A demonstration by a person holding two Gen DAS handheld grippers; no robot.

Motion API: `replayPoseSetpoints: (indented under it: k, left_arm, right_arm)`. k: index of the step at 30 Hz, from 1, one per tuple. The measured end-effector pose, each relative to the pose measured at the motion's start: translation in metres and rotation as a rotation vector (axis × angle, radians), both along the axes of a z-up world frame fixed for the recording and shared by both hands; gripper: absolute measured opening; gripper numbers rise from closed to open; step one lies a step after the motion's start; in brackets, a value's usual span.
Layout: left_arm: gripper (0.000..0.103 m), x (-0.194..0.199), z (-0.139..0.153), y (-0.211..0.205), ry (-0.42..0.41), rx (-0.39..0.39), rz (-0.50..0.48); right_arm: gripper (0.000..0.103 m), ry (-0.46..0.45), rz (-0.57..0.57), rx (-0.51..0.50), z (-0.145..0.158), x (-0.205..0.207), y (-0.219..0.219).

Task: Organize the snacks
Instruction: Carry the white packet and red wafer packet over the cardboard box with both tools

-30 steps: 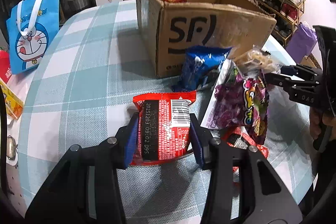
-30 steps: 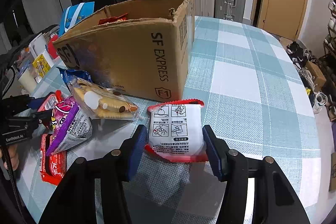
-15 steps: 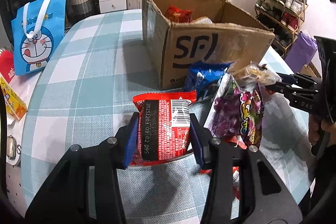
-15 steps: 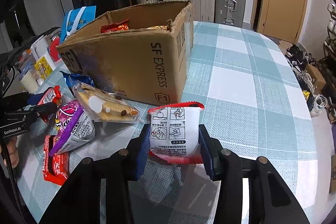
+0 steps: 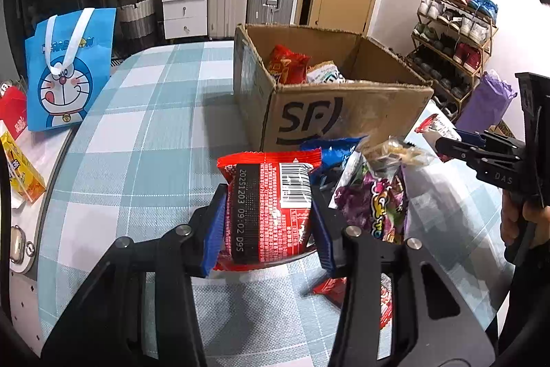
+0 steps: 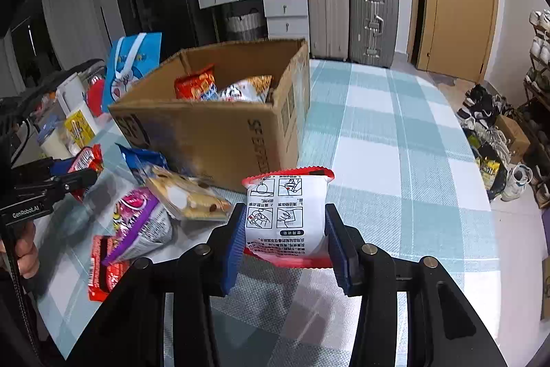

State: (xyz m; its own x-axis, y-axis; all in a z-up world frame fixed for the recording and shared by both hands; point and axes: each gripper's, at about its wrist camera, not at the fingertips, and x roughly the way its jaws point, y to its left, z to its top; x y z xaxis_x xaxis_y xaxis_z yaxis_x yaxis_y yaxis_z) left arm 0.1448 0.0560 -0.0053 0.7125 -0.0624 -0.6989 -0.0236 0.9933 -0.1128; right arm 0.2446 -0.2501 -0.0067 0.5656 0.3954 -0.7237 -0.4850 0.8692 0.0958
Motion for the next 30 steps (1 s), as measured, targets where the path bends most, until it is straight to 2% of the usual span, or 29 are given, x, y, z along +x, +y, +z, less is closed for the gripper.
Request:
replayPoseSetpoints:
  k: [18, 30]
  left_arm:
    - [0.042, -0.011, 0.028, -0.001, -0.089, -0.028, 0.031]
    - [0.042, 0.005, 0.052, -0.015, -0.141, -0.009, 0.012]
  right_arm:
    - [0.044, -0.112, 0.018, 0.077, 0.043, -0.023, -0.005]
    - [0.044, -0.183, 0.036, 0.165, 0.064, -0.030, 0.001]
